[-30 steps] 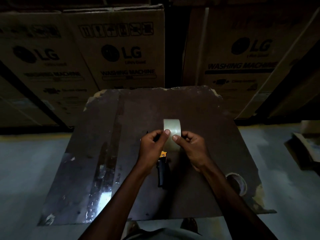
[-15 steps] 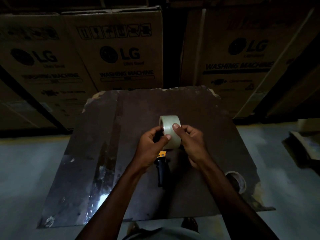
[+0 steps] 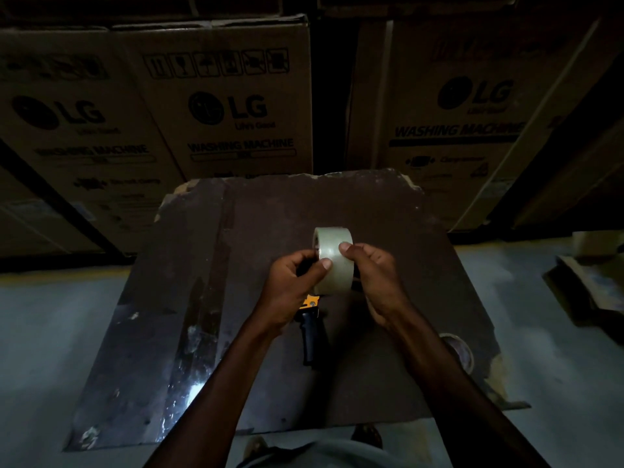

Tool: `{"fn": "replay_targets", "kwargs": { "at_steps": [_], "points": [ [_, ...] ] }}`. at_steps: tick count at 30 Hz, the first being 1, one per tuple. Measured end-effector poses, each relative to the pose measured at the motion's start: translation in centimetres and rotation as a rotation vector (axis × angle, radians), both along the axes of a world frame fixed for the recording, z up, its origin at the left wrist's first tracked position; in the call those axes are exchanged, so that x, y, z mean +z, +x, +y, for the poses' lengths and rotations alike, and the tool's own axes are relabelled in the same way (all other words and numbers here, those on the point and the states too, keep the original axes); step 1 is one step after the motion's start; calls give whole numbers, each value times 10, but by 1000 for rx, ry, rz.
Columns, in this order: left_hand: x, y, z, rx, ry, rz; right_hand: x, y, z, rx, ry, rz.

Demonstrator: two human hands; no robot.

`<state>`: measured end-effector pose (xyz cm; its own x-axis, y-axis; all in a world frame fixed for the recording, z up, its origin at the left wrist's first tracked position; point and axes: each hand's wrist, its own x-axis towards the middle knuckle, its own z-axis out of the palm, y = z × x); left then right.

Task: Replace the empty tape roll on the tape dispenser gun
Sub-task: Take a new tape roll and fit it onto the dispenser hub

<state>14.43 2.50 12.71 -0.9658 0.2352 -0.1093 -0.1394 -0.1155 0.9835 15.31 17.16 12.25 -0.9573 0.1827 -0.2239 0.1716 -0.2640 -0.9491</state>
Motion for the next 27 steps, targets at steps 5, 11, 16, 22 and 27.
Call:
{"fn": "replay_targets", "kwargs": {
  "at_steps": [5,11,16,22,27],
  "points": [
    [5,-6,-3,22,22,-62,0,1,-3,47,18,45],
    [7,-9,-5,55,41,-60,-1,1,-3,129,32,73],
    [5,-6,-8,-8,11,-6,5,-4,-5,63,-20,33],
    [5,-7,-5,27,15,-52,2,-6,-3,100,48,35],
    [16,-9,-1,81,28,-105,4,-3,-6,143,81,51]
  ]
}}
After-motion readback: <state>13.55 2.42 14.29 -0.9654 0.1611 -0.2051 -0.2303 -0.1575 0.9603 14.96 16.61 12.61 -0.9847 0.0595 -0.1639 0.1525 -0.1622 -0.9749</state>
